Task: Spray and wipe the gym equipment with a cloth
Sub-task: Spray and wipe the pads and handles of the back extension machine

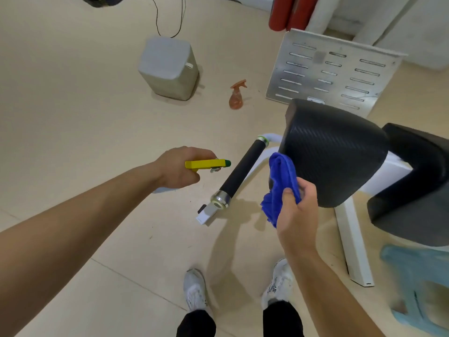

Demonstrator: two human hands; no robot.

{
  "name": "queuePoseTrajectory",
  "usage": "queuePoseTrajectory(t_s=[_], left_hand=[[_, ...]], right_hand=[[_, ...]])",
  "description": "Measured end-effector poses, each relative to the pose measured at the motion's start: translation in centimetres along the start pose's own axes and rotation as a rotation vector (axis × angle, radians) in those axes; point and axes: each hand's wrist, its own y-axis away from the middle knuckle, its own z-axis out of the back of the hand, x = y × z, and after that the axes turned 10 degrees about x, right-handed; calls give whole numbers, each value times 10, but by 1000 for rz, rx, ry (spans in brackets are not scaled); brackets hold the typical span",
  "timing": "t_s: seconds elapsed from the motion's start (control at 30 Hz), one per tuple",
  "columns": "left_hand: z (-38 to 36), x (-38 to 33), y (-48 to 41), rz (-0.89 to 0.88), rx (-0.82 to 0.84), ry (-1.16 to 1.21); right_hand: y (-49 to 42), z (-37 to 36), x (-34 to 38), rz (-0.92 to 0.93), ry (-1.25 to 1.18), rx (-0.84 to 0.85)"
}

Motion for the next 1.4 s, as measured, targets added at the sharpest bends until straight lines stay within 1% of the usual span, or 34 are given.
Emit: queuePoseTrajectory(t_s=[0.1,0.17,0.3,0.43,0.53,0.73,0.83,0.93,0.97,1.07,1.13,1.2,1.3,1.37,1.4], left_hand=[[3,4,-1,-31,4,24],[5,4,-6,-61,-11,35],[12,1,-22,-83,-33,68],[12,-3,-34,-72,-30,-32],[10,2,-31,-57,-41,-26],[5,19,5,-94,100,103],[-3,24,12,-88,120,66],[-9,30,14,-42,72,1],[-10,33,14,-36,51,20],[-7,41,13,-49,-7,165],[-5,43,13,-66,-36,263],[-4,42,11,-91,-55,315],[-4,41,5,-94,-91,350],[-5,41,0,-81,-126,344],[-5,40,-1,-73,-139,336]], right_hand=[[2,-16,-2,9,-37,-92],[3,-25,-1,15,-44,-124],[2,-36,-2,19,-82,-157],[1,-36,-1,33,-96,-175],[-2,-36,-3,66,-92,-170],[-12,-48,-3,112,-76,-164],[-9,-46,-5,146,-51,-124],[-7,-42,-6,222,25,-19],[-6,-42,-5,242,68,50],[-2,-54,-10,319,139,352],[-2,-61,-23,387,269,455],[-16,-62,-29,412,393,472],[-48,-66,-19,395,523,478],[-69,-71,-6,356,612,462],[-79,-74,2,314,616,427]])
